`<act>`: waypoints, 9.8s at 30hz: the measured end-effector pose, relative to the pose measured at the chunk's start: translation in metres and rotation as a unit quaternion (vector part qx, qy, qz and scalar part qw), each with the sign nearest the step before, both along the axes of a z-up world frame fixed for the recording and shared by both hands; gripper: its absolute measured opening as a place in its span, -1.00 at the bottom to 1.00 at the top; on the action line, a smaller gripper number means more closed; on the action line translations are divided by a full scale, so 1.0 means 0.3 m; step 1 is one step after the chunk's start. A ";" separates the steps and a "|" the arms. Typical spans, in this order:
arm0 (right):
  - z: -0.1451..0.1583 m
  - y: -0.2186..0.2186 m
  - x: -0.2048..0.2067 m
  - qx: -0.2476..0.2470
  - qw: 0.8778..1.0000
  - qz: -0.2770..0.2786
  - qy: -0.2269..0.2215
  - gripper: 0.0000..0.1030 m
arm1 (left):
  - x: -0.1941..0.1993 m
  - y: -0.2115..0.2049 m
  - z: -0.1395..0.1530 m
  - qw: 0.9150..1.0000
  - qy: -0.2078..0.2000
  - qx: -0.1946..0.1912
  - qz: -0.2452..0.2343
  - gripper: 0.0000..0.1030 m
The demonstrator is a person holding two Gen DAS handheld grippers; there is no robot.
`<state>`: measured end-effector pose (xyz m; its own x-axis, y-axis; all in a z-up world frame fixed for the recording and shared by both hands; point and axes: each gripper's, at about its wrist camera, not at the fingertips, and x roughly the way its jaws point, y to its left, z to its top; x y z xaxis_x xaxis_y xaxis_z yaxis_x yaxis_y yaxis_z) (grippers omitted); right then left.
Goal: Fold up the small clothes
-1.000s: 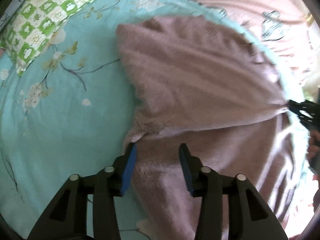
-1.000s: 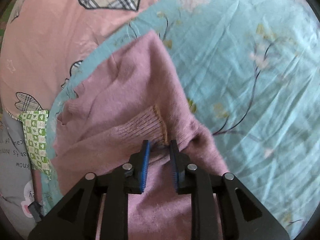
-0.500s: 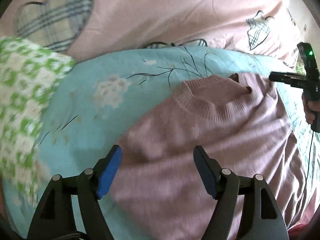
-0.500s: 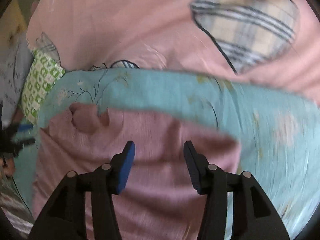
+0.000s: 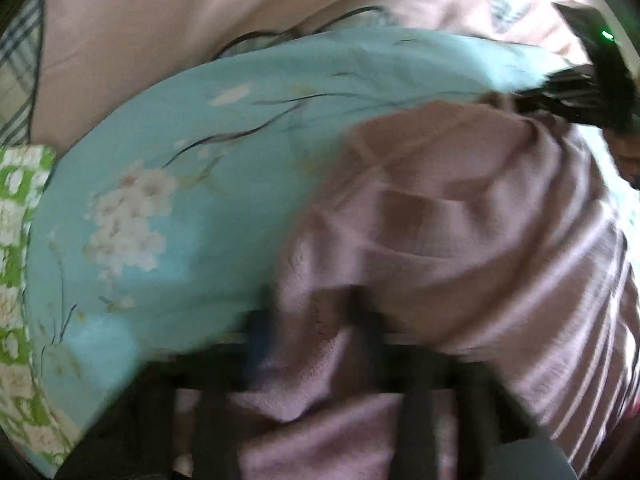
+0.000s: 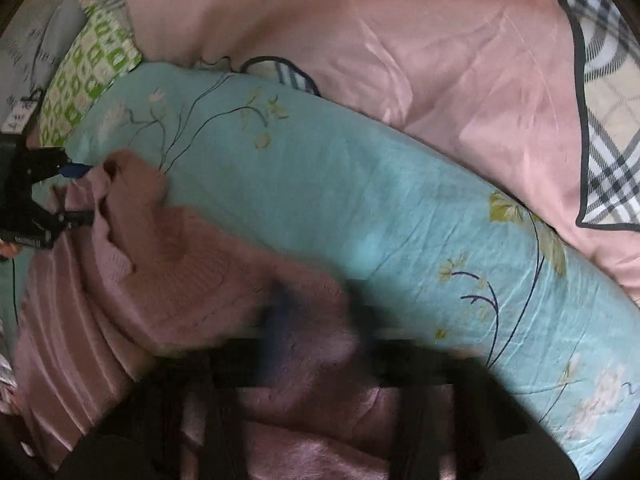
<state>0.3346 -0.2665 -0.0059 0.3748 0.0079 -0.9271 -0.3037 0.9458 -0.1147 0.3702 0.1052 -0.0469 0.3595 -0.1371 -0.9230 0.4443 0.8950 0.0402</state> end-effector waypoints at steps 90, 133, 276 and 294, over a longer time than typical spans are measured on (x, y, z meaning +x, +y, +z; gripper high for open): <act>0.035 -0.030 -1.747 0.179 0.904 -0.387 -0.026 -0.89 | -1.479 0.132 -0.172 0.926 0.221 -0.267 0.150 -0.37; 0.342 -0.191 -0.994 0.371 0.852 -0.332 -0.163 -0.88 | -0.842 0.246 0.279 0.929 -0.040 -0.322 0.178 -0.92; 0.078 0.102 -0.999 0.202 0.947 -0.248 -0.020 0.06 | -0.926 0.196 -0.144 0.823 0.010 -0.347 0.449 0.35; 0.105 -0.076 -0.917 0.240 0.924 -0.291 -0.059 0.06 | -0.738 -0.113 0.185 0.919 -0.059 -0.298 0.252 -0.89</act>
